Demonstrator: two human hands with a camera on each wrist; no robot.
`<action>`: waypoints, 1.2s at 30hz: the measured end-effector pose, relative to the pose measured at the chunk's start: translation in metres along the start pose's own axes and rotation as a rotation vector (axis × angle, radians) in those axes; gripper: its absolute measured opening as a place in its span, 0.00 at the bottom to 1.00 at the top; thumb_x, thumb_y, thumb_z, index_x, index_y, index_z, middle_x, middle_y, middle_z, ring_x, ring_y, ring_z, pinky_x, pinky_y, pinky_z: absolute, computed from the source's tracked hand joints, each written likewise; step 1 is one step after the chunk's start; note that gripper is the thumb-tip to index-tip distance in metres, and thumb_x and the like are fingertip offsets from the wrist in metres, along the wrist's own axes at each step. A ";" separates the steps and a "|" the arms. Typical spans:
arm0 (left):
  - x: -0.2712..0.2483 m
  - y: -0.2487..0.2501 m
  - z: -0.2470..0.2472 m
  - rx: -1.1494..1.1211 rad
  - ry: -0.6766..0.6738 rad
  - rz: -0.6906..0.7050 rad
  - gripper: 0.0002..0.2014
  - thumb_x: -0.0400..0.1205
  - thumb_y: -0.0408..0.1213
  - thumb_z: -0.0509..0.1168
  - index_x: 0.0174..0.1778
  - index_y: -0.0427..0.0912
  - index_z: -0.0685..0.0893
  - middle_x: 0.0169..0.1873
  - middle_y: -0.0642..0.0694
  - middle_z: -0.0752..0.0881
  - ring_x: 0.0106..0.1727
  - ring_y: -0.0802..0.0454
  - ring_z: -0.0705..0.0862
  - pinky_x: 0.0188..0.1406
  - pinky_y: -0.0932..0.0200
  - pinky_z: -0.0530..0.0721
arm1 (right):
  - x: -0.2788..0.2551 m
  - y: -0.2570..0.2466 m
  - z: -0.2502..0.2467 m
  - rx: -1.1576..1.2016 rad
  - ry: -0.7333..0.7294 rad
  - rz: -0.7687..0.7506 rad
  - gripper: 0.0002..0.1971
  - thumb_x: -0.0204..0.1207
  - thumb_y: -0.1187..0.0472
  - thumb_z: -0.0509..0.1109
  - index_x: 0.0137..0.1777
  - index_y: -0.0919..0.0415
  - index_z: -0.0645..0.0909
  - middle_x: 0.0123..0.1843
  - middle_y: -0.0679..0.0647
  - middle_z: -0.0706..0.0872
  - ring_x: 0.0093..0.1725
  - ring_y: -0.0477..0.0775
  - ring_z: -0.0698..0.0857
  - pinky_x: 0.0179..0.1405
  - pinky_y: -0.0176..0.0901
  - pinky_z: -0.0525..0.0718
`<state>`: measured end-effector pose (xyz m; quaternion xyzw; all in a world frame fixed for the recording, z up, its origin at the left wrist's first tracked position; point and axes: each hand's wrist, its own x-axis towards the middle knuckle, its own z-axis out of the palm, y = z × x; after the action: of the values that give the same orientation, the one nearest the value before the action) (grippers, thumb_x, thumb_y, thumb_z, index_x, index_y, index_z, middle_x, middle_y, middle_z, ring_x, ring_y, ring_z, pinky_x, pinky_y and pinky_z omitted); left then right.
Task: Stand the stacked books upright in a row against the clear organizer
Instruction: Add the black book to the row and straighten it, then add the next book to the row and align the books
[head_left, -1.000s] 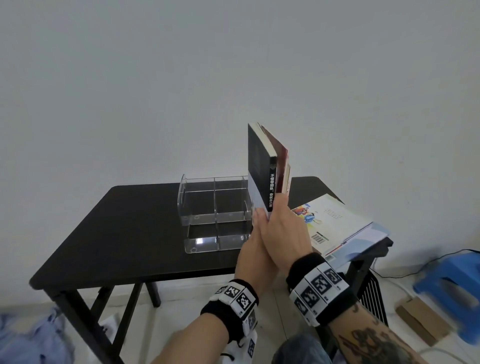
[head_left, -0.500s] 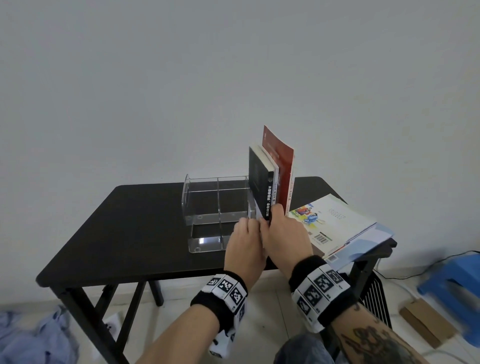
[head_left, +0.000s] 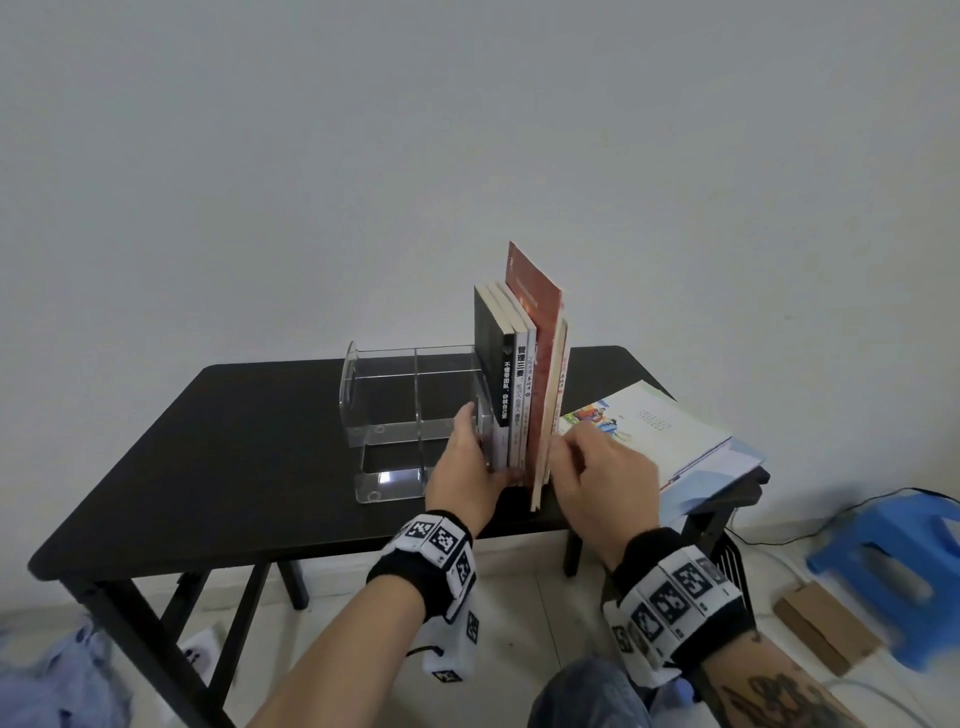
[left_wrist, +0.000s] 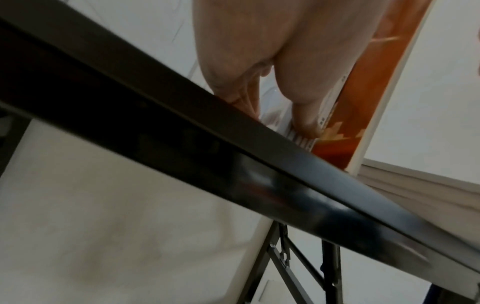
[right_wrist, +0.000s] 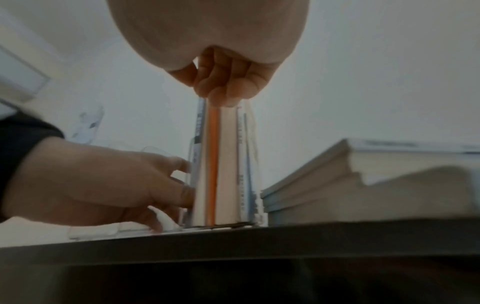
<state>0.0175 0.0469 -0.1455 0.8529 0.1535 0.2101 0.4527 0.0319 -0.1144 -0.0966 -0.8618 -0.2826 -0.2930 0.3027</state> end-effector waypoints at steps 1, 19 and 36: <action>0.002 -0.001 0.000 0.043 -0.016 0.017 0.46 0.72 0.43 0.80 0.80 0.60 0.58 0.65 0.58 0.85 0.63 0.54 0.86 0.63 0.46 0.85 | 0.003 0.008 -0.001 -0.021 -0.025 0.099 0.13 0.81 0.55 0.64 0.35 0.55 0.72 0.29 0.46 0.77 0.27 0.53 0.75 0.25 0.41 0.66; 0.015 -0.003 -0.011 -0.006 -0.219 -0.125 0.26 0.75 0.40 0.79 0.67 0.50 0.78 0.46 0.63 0.82 0.52 0.60 0.82 0.56 0.65 0.76 | 0.027 0.107 -0.006 -0.023 -0.401 0.853 0.44 0.73 0.42 0.73 0.75 0.68 0.53 0.63 0.66 0.83 0.55 0.65 0.84 0.51 0.52 0.83; 0.017 0.013 -0.020 -0.037 -0.312 -0.228 0.23 0.81 0.38 0.67 0.74 0.53 0.76 0.48 0.59 0.83 0.48 0.55 0.84 0.34 0.59 0.84 | 0.052 0.069 -0.040 0.426 0.207 0.706 0.12 0.79 0.53 0.63 0.58 0.58 0.72 0.32 0.54 0.81 0.36 0.59 0.80 0.36 0.46 0.74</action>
<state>0.0228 0.0615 -0.1204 0.8438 0.1731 0.0256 0.5074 0.0993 -0.1713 -0.0602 -0.7899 0.0073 -0.1915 0.5825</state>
